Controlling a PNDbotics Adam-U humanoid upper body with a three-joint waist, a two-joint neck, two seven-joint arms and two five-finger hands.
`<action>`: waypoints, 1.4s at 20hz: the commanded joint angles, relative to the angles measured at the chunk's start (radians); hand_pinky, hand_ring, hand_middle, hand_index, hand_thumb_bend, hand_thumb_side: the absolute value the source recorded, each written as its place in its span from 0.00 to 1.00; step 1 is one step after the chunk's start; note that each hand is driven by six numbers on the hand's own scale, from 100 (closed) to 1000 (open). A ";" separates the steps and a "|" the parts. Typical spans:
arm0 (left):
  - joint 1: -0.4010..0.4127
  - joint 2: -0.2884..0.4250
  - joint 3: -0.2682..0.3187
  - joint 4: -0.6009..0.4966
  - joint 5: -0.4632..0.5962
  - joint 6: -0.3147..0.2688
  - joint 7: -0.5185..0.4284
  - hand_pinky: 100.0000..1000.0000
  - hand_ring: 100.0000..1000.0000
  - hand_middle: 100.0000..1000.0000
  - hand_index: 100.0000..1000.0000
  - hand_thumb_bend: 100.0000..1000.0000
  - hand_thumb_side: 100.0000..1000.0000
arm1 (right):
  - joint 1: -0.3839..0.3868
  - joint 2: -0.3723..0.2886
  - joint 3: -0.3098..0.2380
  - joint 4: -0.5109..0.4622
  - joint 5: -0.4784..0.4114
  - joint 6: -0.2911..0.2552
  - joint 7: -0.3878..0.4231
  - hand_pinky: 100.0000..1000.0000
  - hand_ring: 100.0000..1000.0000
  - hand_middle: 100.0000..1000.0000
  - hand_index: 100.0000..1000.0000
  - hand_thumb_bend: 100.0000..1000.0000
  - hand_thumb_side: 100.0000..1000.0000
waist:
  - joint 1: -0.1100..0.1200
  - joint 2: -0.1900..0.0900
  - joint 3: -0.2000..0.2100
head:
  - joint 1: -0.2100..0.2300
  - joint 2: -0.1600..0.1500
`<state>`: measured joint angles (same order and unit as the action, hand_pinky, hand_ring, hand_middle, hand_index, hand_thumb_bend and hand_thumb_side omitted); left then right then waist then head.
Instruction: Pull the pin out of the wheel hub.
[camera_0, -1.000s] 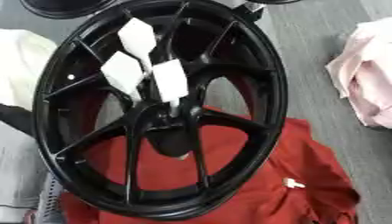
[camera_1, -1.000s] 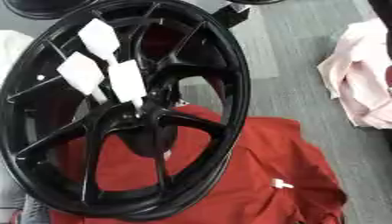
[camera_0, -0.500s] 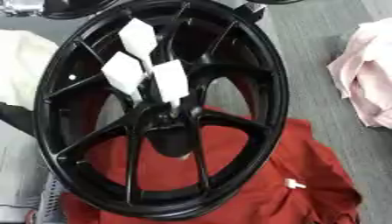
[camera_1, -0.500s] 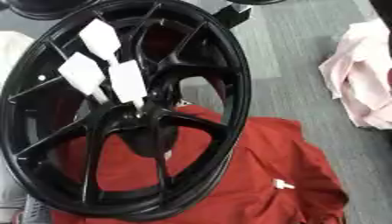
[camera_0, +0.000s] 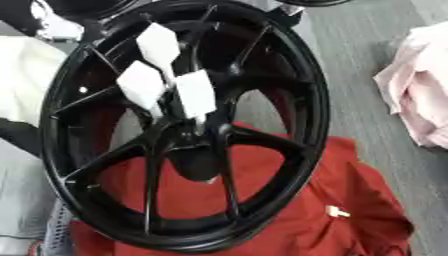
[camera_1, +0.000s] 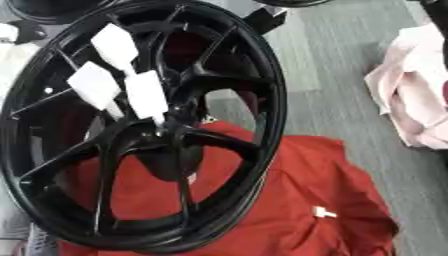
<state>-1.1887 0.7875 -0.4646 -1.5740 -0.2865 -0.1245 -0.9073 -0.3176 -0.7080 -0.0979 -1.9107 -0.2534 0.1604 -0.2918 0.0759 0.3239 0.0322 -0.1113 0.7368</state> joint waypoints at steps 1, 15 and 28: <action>-0.025 0.007 -0.001 0.012 -0.012 -0.015 0.000 0.83 0.79 0.75 0.87 0.22 0.38 | -0.012 -0.019 -0.006 -0.017 -0.005 -0.002 0.002 0.73 0.60 0.51 0.58 0.00 0.56 | -0.002 -0.031 -0.001 | 0.006 -0.008; -0.052 -0.038 -0.012 0.048 -0.021 -0.019 0.000 0.81 0.78 0.79 0.86 0.09 0.26 | -0.012 -0.014 -0.003 -0.016 -0.009 -0.003 0.005 0.73 0.60 0.51 0.58 0.00 0.57 | -0.003 -0.030 -0.006 | 0.015 -0.009; -0.064 -0.072 -0.042 0.091 -0.005 -0.029 0.000 0.81 0.78 0.80 0.88 0.15 0.32 | -0.015 -0.009 -0.002 -0.017 -0.013 -0.005 0.005 0.73 0.60 0.51 0.58 0.00 0.57 | -0.001 -0.026 -0.015 | 0.022 -0.009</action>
<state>-1.2315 0.7034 -0.5112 -1.4814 -0.2976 -0.1490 -0.9073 -0.3218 -0.6997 -0.0923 -1.9107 -0.2585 0.1583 -0.2892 0.0782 0.3239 0.0186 -0.0927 0.7366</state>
